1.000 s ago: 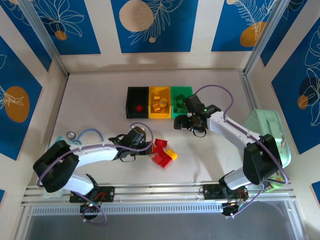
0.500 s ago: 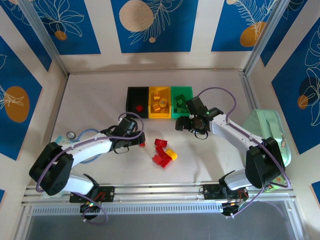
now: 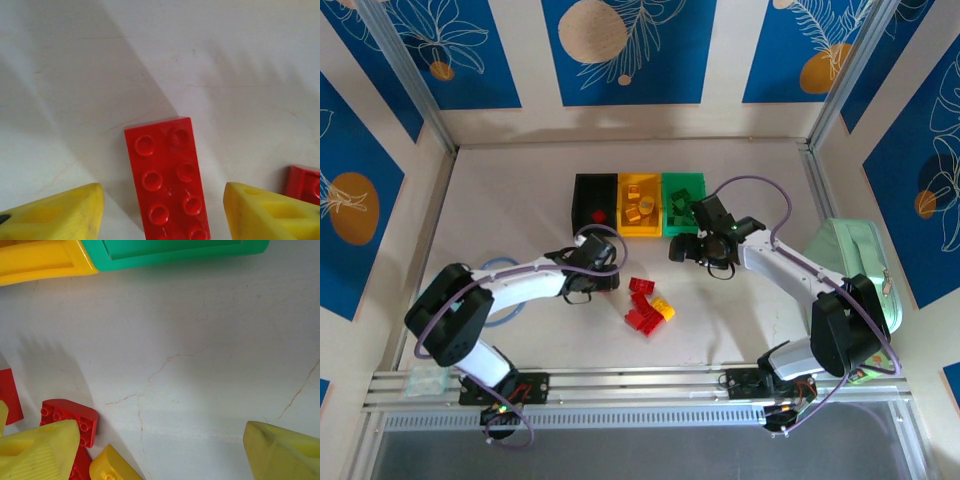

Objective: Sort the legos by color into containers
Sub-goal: Pick up the lego from the center of the table, then place the lego in the container.

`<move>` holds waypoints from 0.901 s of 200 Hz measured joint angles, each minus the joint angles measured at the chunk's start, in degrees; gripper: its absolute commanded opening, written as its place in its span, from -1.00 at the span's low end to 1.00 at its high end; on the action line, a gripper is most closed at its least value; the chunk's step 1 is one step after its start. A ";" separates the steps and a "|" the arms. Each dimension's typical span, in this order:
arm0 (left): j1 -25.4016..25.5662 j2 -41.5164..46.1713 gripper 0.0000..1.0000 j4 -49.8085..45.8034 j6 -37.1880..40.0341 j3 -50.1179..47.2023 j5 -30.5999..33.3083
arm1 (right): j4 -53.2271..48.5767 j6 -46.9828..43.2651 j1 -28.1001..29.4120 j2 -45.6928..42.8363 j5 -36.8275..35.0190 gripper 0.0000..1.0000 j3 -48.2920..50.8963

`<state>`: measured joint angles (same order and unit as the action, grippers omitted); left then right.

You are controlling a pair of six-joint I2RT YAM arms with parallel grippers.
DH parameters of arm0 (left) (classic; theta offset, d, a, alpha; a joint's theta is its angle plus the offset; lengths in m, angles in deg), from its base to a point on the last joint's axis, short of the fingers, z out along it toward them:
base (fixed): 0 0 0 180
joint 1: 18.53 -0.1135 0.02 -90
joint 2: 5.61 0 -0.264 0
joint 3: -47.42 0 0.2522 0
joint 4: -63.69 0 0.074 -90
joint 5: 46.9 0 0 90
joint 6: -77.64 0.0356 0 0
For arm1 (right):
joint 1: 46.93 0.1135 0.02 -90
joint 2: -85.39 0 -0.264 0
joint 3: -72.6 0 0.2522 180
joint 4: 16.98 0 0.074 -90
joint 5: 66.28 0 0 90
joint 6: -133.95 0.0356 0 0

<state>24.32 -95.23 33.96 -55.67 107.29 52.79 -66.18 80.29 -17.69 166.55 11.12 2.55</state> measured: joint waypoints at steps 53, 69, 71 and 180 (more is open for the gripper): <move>0.20 -1.33 -0.38 -2.89 0.39 0.96 2.36 | 0.33 0.15 -0.13 0.00 0.04 0.71 1.36; 0.20 -0.81 -0.42 -4.17 1.05 2.03 3.37 | 0.44 0.15 -0.13 0.00 0.07 0.71 1.36; 0.20 -0.74 -0.42 -4.31 1.09 2.16 3.48 | 0.46 0.15 -0.13 0.00 0.07 0.71 1.36; -7.10 -1.40 -0.42 -9.22 9.42 23.06 6.21 | 1.68 0.39 -0.17 -4.17 1.36 0.71 5.62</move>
<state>17.21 -96.63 24.74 -46.25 130.35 59.00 -64.50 80.68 -17.87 162.38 12.48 8.17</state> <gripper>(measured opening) 0.300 0.854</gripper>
